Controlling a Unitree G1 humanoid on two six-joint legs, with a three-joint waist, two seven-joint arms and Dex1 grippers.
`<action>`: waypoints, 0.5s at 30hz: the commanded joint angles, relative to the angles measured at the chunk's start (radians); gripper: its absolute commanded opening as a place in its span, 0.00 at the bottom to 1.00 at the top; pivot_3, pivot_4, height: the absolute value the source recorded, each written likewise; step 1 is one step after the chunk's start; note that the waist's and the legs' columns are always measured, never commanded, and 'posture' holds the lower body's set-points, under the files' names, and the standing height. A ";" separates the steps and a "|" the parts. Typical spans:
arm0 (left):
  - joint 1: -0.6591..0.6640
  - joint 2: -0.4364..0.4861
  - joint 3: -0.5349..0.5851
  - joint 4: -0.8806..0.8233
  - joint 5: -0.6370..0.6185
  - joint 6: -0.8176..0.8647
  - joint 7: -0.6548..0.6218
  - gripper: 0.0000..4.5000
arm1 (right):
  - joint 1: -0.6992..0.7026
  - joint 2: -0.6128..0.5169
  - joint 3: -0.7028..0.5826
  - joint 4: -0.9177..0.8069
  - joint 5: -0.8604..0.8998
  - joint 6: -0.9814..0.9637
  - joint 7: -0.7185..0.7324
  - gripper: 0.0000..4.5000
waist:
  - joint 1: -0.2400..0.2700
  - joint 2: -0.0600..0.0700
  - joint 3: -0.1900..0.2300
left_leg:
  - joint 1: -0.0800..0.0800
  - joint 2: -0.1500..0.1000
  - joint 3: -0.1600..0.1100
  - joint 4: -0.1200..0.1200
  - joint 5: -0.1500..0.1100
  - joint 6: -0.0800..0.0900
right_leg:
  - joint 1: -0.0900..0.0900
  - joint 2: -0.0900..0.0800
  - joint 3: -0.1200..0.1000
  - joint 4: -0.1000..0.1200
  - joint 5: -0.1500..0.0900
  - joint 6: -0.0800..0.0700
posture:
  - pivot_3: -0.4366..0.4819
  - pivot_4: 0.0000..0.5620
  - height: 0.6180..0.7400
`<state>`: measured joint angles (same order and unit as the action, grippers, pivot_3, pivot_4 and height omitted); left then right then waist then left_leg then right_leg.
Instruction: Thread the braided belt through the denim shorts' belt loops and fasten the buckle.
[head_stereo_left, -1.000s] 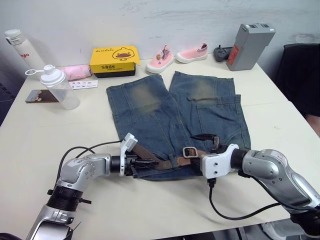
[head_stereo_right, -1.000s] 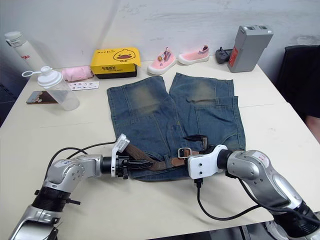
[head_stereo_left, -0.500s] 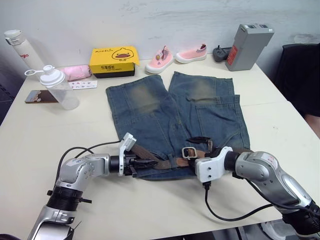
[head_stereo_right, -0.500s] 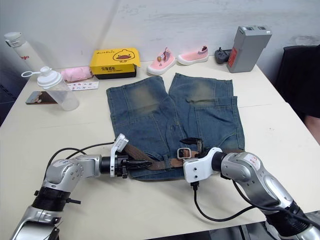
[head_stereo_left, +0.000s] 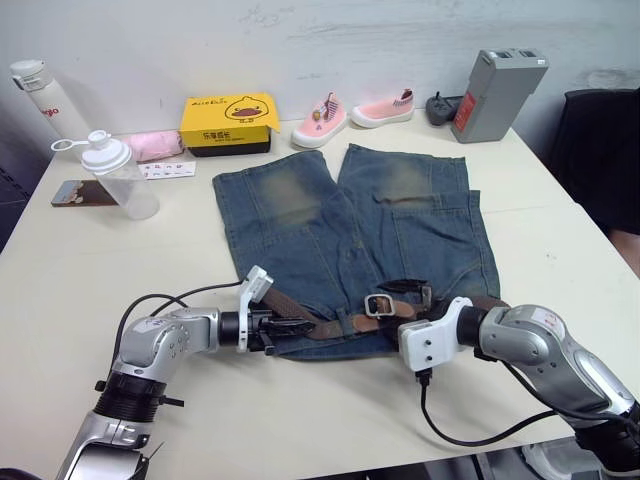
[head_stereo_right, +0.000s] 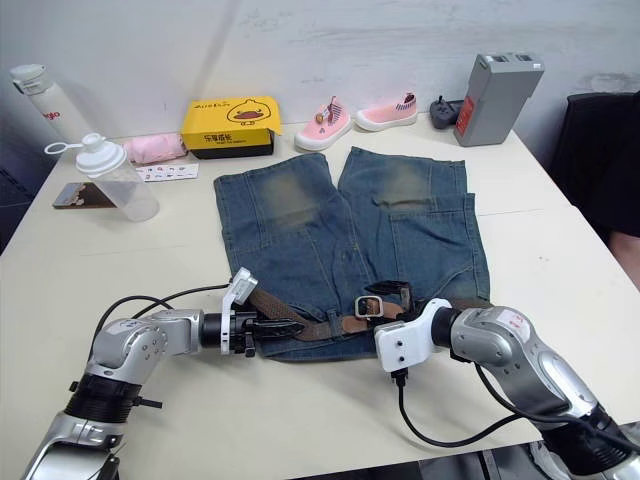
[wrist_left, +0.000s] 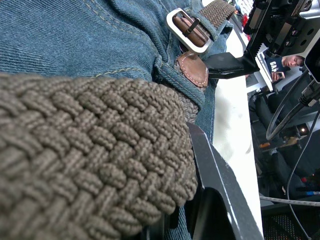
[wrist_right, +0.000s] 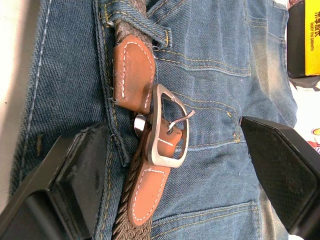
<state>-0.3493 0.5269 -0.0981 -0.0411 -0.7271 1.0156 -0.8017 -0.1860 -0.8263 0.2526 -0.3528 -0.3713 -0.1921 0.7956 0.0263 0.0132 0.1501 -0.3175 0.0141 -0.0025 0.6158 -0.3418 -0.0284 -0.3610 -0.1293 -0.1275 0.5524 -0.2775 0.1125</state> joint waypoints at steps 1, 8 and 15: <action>0.005 -0.002 0.003 -0.036 0.001 0.010 -0.007 0.00 | -0.056 0.052 0.025 -0.019 -0.015 0.020 0.001 0.99 | -0.001 0.000 0.000 | 0.000 0.000 0.000 0.000 0.000 0.000 | 0.000 0.000 0.000 0.000 0.000 0.000 | 0.48 0.27 1.00; 0.014 0.000 0.010 -0.052 -0.002 0.025 -0.005 0.00 | -0.097 0.088 0.037 -0.034 -0.030 0.036 0.015 0.99 | 0.000 0.001 0.000 | 0.000 0.000 -0.002 0.003 0.000 0.000 | 0.000 0.000 -0.002 0.004 0.000 0.000 | 0.48 0.27 1.00; 0.017 -0.007 0.017 -0.056 -0.007 0.039 -0.003 0.00 | -0.131 0.089 0.068 -0.025 -0.105 -0.020 0.007 0.99 | -0.002 0.001 0.000 | 0.001 0.000 -0.002 0.004 0.000 0.000 | 0.000 0.000 -0.001 0.004 0.000 0.000 | 0.48 0.27 1.00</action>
<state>-0.3427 0.5241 -0.0872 -0.0663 -0.7241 1.0455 -0.7997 -0.2957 -0.7415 0.3136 -0.3516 -0.4555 -0.1840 0.8161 0.0244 0.0139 0.1503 -0.3169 0.0140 -0.0047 0.6193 -0.3418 -0.0283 -0.3612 -0.1292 -0.1290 0.5564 -0.2775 0.1126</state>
